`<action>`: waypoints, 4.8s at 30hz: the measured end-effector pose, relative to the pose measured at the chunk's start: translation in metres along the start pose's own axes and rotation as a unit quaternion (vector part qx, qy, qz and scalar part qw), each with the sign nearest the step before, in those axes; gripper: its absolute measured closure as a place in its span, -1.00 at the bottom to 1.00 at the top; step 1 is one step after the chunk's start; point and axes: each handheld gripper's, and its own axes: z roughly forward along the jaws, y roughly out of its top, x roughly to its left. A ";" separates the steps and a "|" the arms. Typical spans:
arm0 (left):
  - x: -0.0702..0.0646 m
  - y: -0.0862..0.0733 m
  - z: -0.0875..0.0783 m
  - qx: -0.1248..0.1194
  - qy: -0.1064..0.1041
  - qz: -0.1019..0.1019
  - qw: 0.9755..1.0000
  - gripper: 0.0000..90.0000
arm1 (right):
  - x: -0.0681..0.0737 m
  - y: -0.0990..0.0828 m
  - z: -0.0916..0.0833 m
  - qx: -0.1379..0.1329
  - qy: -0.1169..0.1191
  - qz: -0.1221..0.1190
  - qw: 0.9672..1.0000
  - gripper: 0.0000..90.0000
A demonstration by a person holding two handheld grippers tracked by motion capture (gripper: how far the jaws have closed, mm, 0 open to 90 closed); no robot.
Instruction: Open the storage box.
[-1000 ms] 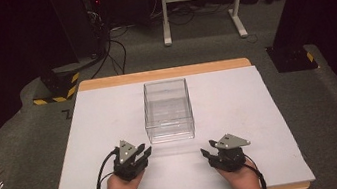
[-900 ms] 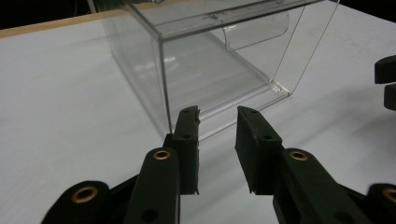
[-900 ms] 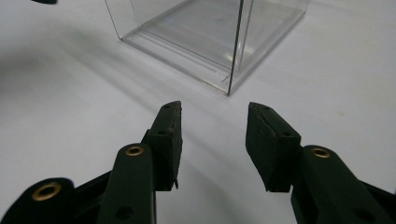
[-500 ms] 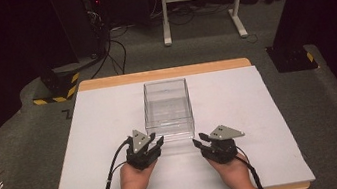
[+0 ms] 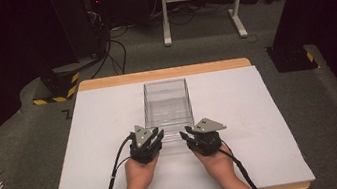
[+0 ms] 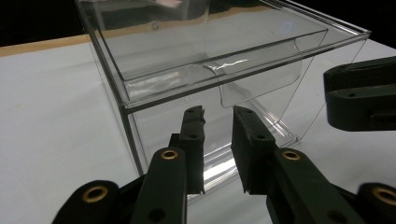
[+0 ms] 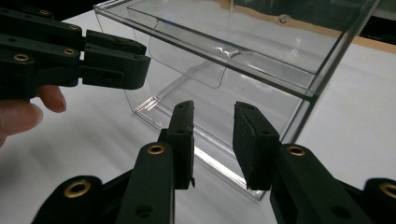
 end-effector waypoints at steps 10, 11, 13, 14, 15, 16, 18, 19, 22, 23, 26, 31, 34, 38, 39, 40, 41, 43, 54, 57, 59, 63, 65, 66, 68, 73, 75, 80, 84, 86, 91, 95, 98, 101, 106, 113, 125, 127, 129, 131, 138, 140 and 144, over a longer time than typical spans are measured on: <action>-0.005 0.004 0.004 -0.011 -0.002 0.009 1.000 0.72 | -0.001 0.006 0.012 -0.007 -0.004 -0.003 1.000 0.61; -0.006 0.005 0.003 -0.014 0.001 0.010 1.000 0.75 | 0.000 0.007 0.013 -0.007 -0.003 -0.006 1.000 0.63; -0.006 0.006 0.003 -0.015 0.001 0.009 1.000 0.75 | 0.000 0.008 0.013 -0.010 -0.003 -0.006 1.000 0.65; -0.005 0.006 0.003 -0.015 0.000 0.005 1.000 0.75 | 0.001 0.009 0.013 -0.011 -0.003 -0.006 1.000 0.66; -0.005 0.006 0.003 -0.015 -0.001 0.005 1.000 0.75 | 0.001 0.009 0.013 -0.012 -0.004 -0.009 1.000 0.67; -0.005 0.006 0.003 -0.015 -0.001 0.007 1.000 0.75 | 0.001 0.009 0.013 -0.012 -0.004 -0.008 1.000 0.67; -0.005 0.006 0.003 -0.016 -0.002 0.007 1.000 0.75 | 0.001 0.010 0.014 -0.011 -0.004 -0.007 1.000 0.67; -0.004 0.006 0.003 -0.016 -0.004 0.006 1.000 0.75 | 0.001 0.010 0.015 -0.010 -0.004 -0.006 1.000 0.67; -0.004 0.006 0.004 -0.016 -0.009 0.005 1.000 0.72 | 0.002 0.011 0.016 -0.012 0.001 -0.006 1.000 0.66; -0.004 0.006 0.005 -0.017 -0.010 0.005 1.000 0.71 | 0.002 0.011 0.016 -0.013 0.000 -0.008 1.000 0.65; -0.003 0.006 0.005 -0.018 -0.013 0.005 1.000 0.68 | 0.002 0.012 0.017 -0.012 0.000 -0.010 1.000 0.65; -0.003 0.006 0.006 -0.020 -0.015 0.007 1.000 0.67 | 0.002 0.012 0.018 -0.011 0.001 -0.015 1.000 0.65; -0.003 0.006 0.007 -0.021 -0.015 0.008 1.000 0.65 | 0.001 0.012 0.018 -0.013 0.002 -0.015 1.000 0.65; -0.003 0.006 0.007 -0.023 -0.016 0.003 1.000 0.60 | 0.001 0.011 0.020 -0.013 0.003 -0.016 1.000 0.64; -0.003 0.006 0.007 -0.022 -0.016 0.002 1.000 0.58 | 0.001 0.011 0.020 -0.013 0.003 -0.015 1.000 0.62; -0.003 0.006 0.008 -0.022 -0.017 0.000 1.000 0.58 | 0.001 0.011 0.020 -0.013 0.003 -0.015 1.000 0.62; -0.003 0.005 0.008 -0.021 -0.020 -0.001 1.000 0.59 | 0.002 0.011 0.020 -0.013 0.003 -0.015 1.000 0.62; -0.004 0.005 0.008 -0.022 -0.019 0.001 1.000 0.59 | 0.002 0.011 0.020 -0.015 0.002 -0.015 1.000 0.61; -0.006 0.000 0.004 -0.029 -0.022 0.007 0.999 0.62 | 0.005 0.010 0.017 -0.011 0.003 -0.022 1.000 0.60; -0.008 -0.002 0.001 -0.032 -0.022 0.006 0.999 0.62 | 0.007 0.009 0.016 -0.012 0.005 -0.021 1.000 0.60; -0.009 -0.003 -0.001 -0.034 -0.024 0.005 0.999 0.62 | 0.008 0.008 0.014 -0.014 0.006 -0.019 1.000 0.59; -0.011 -0.006 -0.005 -0.035 -0.028 0.003 0.999 0.62 | 0.010 0.005 0.012 -0.016 0.010 -0.016 1.000 0.58; -0.012 -0.008 -0.007 -0.036 -0.031 0.003 0.999 0.62 | 0.012 0.003 0.011 -0.017 0.012 -0.014 1.000 0.57; -0.013 -0.008 -0.008 -0.036 -0.032 0.003 0.999 0.62 | 0.013 0.002 0.010 -0.019 0.014 -0.013 1.000 0.56; -0.015 -0.010 -0.012 -0.037 -0.032 0.004 0.999 0.62 | 0.015 0.001 0.007 -0.019 0.017 -0.011 1.000 0.55; -0.019 -0.014 -0.019 -0.037 -0.035 0.014 0.999 0.63 | 0.020 -0.003 0.001 -0.022 0.021 -0.015 0.999 0.56; -0.020 -0.016 -0.022 -0.038 -0.035 0.015 0.999 0.63 | 0.021 -0.005 -0.001 -0.022 0.023 -0.013 0.999 0.56; -0.025 -0.019 -0.027 -0.038 -0.031 0.019 0.999 0.64 | 0.025 -0.007 -0.007 -0.021 0.022 -0.022 0.999 0.55; -0.028 -0.021 -0.032 -0.036 -0.030 0.018 0.999 0.64 | 0.028 -0.010 -0.011 -0.021 0.025 -0.023 0.999 0.55; -0.029 -0.021 -0.034 -0.035 -0.031 0.017 0.999 0.65 | 0.029 -0.011 -0.013 -0.022 0.026 -0.025 0.999 0.55; -0.031 -0.024 -0.037 -0.035 -0.031 0.011 0.999 0.65 | 0.031 -0.014 -0.018 -0.028 0.027 -0.025 0.999 0.55; -0.033 -0.025 -0.040 -0.034 -0.034 0.009 0.999 0.65 | 0.033 -0.016 -0.022 -0.026 0.031 -0.026 0.999 0.55; -0.034 -0.026 -0.043 -0.032 -0.036 0.012 0.999 0.65 | 0.034 -0.017 -0.024 -0.026 0.032 -0.027 0.999 0.56; -0.036 -0.028 -0.047 -0.031 -0.037 0.014 0.999 0.66 | 0.036 -0.019 -0.027 -0.025 0.036 -0.028 0.999 0.58; -0.041 -0.030 -0.052 -0.033 -0.036 0.016 0.999 0.69 | 0.038 -0.022 -0.031 -0.023 0.040 -0.028 0.999 0.60; -0.043 -0.033 -0.057 -0.031 -0.041 0.014 0.999 0.69 | 0.041 -0.025 -0.036 -0.022 0.044 -0.031 0.998 0.64; -0.049 -0.040 -0.065 -0.033 -0.057 0.018 0.998 0.72 | 0.044 -0.033 -0.046 -0.021 0.050 -0.035 0.998 0.65; -0.048 -0.041 -0.065 -0.033 -0.057 0.019 0.998 0.72 | 0.044 -0.033 -0.045 -0.022 0.051 -0.036 0.998 0.65; -0.048 -0.040 -0.065 -0.033 -0.057 0.015 0.998 0.72 | 0.044 -0.034 -0.045 -0.023 0.052 -0.035 0.998 0.65; -0.047 -0.040 -0.066 -0.033 -0.058 0.013 0.998 0.72 | 0.045 -0.034 -0.045 -0.026 0.051 -0.035 0.998 0.65; -0.046 -0.042 -0.071 -0.033 -0.058 0.009 0.998 0.71 | 0.049 -0.036 -0.045 -0.027 0.057 -0.037 0.997 0.65; -0.047 -0.043 -0.073 -0.031 -0.058 0.010 0.998 0.71 | 0.051 -0.037 -0.047 -0.026 0.057 -0.039 0.997 0.65; -0.050 -0.045 -0.076 -0.028 -0.059 0.014 0.998 0.71 | 0.054 -0.038 -0.050 -0.022 0.058 -0.044 0.997 0.65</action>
